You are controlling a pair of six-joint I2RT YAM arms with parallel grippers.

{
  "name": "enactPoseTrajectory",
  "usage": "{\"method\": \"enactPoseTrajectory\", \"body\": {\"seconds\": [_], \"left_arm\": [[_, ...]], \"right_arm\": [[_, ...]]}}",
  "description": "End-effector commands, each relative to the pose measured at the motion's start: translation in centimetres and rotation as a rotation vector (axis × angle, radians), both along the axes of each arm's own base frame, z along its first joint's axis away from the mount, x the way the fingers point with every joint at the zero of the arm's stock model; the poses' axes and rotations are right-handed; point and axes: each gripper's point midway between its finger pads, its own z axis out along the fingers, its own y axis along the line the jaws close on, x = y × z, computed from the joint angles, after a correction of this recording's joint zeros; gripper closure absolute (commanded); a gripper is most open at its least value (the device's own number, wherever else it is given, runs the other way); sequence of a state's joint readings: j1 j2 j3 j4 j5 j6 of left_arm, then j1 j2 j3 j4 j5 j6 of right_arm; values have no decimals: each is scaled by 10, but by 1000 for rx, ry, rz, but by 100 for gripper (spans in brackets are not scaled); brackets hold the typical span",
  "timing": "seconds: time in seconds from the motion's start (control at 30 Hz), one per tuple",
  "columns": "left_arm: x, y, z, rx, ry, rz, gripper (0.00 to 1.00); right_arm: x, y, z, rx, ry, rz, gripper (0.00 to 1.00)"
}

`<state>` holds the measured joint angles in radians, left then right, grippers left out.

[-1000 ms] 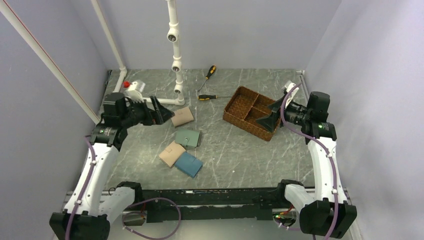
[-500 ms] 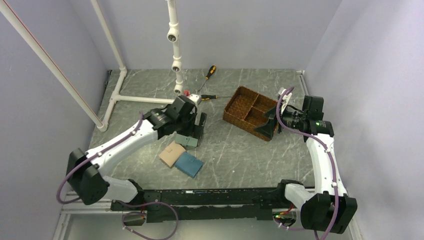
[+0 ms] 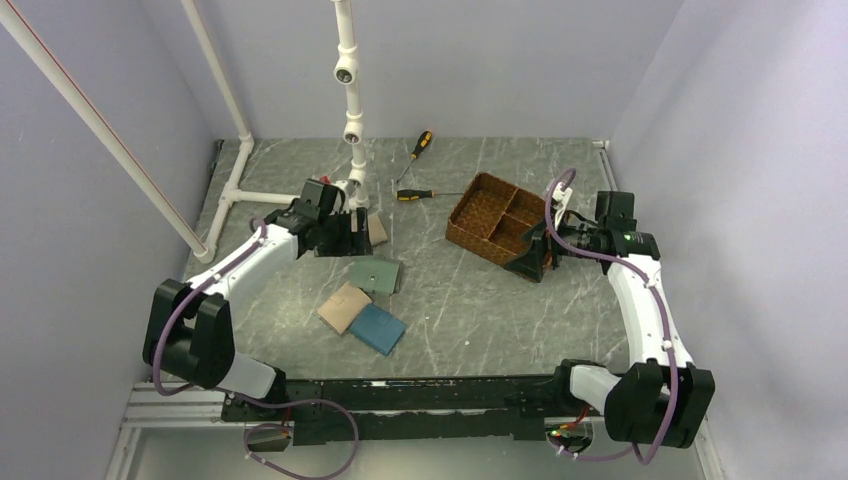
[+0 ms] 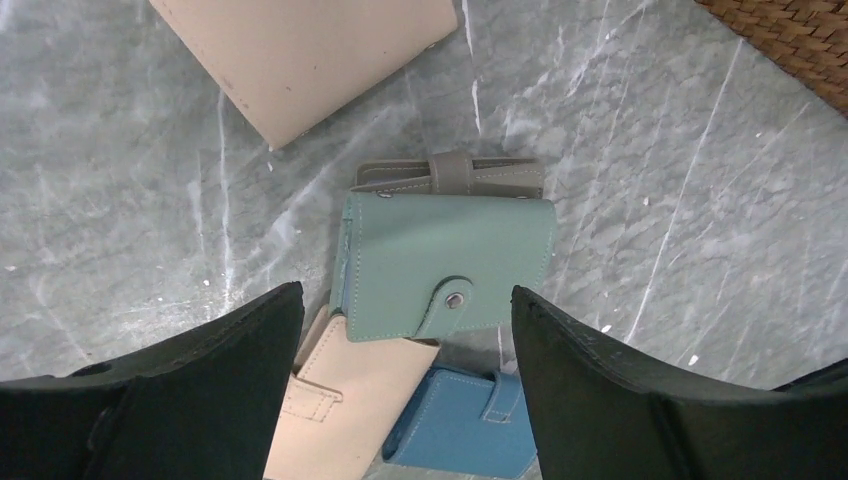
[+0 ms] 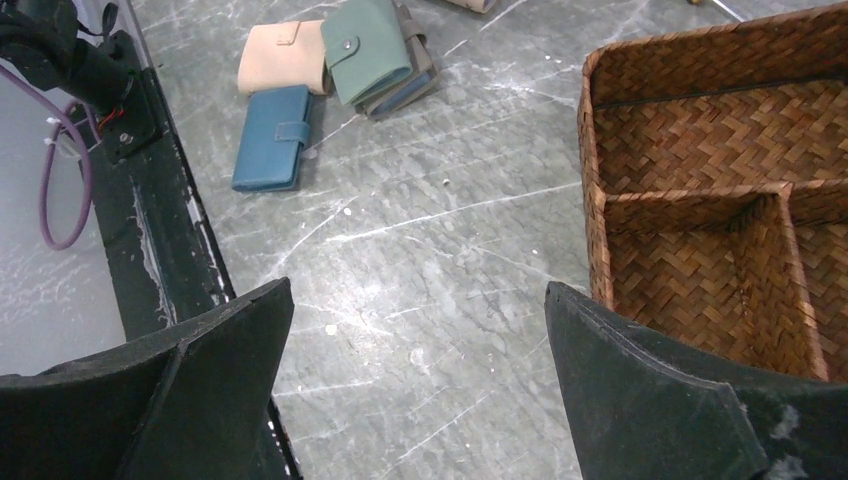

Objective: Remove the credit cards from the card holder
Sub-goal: Move the card holder to the center of the board.

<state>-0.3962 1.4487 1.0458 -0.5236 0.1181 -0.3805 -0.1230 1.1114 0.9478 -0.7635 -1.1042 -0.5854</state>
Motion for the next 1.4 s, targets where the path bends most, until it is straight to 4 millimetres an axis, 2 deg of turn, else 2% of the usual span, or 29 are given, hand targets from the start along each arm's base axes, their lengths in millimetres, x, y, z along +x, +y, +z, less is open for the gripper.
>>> {"method": "enactPoseTrajectory", "body": {"seconds": [0.0,0.13,0.23,0.37,0.53,0.63,0.8,1.0,1.17,1.37], "left_arm": [[5,-14,3,-184,-5,4,19],[6,-13,-4,-302,7,50,21],[6,-10,-12,-325,10,80,25],[6,-5,-20,-330,17,106,36],[6,-11,-27,-366,46,89,54],[5,-11,-37,-362,74,98,58],[5,-4,-45,-320,97,133,57],[5,4,-23,-294,23,147,41],[5,22,-23,-219,-20,197,35],[4,10,-33,-256,30,152,37]], "right_arm": [[3,4,8,0,-44,43,0],[3,6,4,-4,-24,54,0],[3,8,2,-8,-17,63,0],[2,9,0,-15,-8,71,0],[2,10,0,-18,-8,77,0],[2,10,0,-20,-8,74,0],[1,9,0,-22,-11,71,0],[2,10,-1,-20,-8,71,0],[3,10,-3,-18,-3,69,0],[3,10,-3,-21,-5,71,0]]}}
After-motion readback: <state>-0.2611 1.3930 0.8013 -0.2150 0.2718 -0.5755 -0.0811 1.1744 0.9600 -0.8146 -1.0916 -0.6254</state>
